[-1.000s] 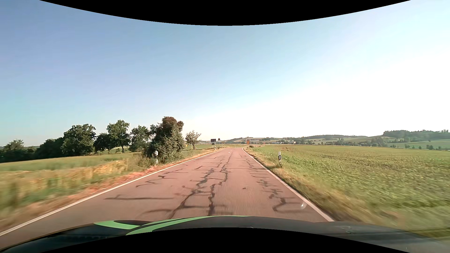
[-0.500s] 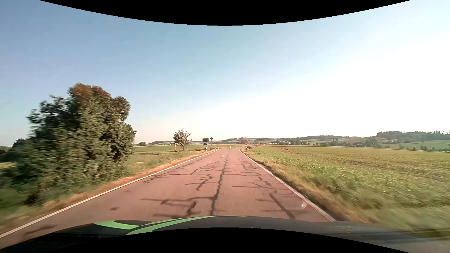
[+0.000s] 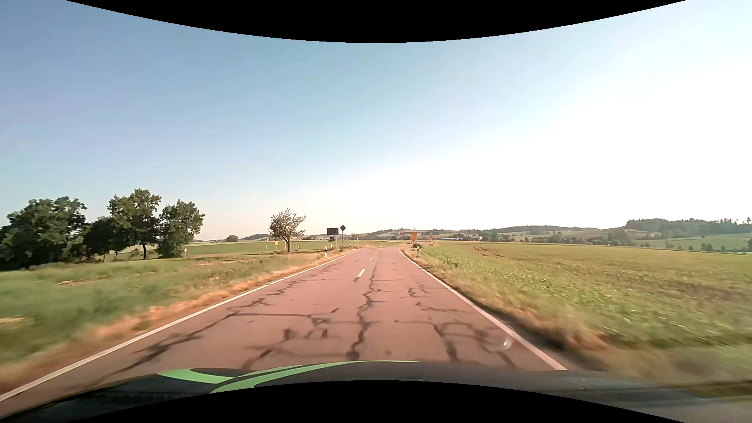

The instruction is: Follow the waypoints while adhering to traffic rules and regulations

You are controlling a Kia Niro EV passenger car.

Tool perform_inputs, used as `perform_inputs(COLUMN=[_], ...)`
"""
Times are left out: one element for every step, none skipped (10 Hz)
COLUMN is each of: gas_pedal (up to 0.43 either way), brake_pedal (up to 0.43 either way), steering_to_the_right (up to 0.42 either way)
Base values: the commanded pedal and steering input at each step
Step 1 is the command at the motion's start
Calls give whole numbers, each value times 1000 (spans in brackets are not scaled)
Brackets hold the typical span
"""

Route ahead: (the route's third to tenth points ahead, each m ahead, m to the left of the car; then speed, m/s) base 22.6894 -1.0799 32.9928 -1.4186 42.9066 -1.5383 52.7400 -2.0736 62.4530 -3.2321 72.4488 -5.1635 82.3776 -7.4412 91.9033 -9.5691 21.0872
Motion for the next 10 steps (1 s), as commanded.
perform_inputs(gas_pedal=[0,0,0,0,0,0,67,67,67,67], brake_pedal=[0,0,0,0,0,0,0,0,0,0], steering_to_the_right=[5,5,5,6,5,5,5,5,5,5])
